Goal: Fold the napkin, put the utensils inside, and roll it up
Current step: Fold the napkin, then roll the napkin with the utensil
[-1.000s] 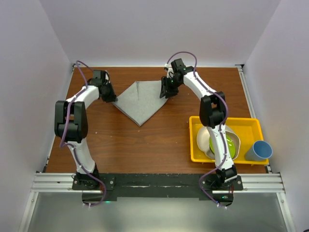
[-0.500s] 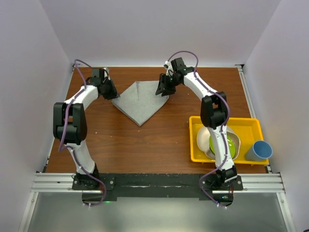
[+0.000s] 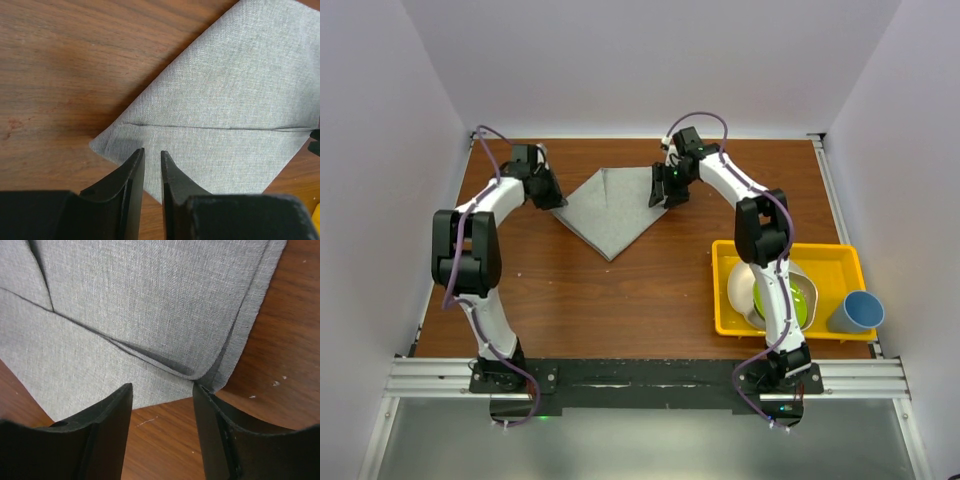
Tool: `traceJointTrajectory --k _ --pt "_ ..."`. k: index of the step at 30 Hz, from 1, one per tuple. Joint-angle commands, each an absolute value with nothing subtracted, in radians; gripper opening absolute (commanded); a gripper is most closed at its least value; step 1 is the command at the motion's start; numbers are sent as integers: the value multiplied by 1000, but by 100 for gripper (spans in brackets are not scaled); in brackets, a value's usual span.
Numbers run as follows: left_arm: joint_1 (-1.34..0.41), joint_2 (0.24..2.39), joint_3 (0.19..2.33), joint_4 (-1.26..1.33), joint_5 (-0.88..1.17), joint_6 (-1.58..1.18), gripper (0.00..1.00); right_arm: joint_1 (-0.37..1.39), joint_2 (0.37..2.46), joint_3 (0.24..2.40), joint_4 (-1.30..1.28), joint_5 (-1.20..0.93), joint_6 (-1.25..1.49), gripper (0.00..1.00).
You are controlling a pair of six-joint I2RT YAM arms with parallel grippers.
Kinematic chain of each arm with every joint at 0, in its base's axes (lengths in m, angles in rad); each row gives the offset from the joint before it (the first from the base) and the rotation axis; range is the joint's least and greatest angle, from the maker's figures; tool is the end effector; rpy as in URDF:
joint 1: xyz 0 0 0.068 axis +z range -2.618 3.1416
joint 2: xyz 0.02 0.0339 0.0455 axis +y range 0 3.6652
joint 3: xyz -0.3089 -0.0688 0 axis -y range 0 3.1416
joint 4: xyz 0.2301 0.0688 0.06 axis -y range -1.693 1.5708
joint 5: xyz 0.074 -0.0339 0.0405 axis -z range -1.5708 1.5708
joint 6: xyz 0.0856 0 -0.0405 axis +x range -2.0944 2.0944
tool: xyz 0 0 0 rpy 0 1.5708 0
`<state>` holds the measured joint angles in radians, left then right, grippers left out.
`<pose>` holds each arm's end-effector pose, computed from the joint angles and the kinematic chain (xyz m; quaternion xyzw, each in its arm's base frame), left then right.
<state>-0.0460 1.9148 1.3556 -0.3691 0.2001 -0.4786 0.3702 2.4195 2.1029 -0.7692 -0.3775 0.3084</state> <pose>0.4444 -0.0375 0.2067 -0.1718 0.9289 -0.1730 0.2788 0.5113 0.2323 0.1672 -0.0745 0.9517 0.2503 0.1618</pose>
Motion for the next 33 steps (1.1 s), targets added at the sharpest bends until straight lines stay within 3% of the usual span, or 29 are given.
traceJointTrajectory --k 1,2,6,8,10,13,20,27,33 --pt "-35 1764 1382 -420 144 -512 25 379 2309 2161 -825 -256 271 63" --pt "-35 1741 1367 -432 109 -543 27 383 2289 2157 -830 -235 278 73" --pt "-34 1602 1287 -537 -41 -659 29 474 2206 2134 -842 -83 241 88" --pt "-34 1513 1238 -609 -124 -741 33 532 2187 2129 -833 23 164 90" --pt "-34 1435 1185 -664 -165 -819 46 638 2198 2147 -836 101 76 93" --pt "-31 1361 1117 -676 -167 -860 48 767 2220 2183 -830 236 -42 96" --pt "-28 1305 1049 -676 -152 -891 49 948 2269 2207 -778 238 -212 90" --pt "-25 1293 1066 -788 -262 -983 49 992 2390 2279 -796 216 -255 82" --pt "0 1272 1058 -787 -324 -974 56 996 2391 2211 -753 210 -259 78"
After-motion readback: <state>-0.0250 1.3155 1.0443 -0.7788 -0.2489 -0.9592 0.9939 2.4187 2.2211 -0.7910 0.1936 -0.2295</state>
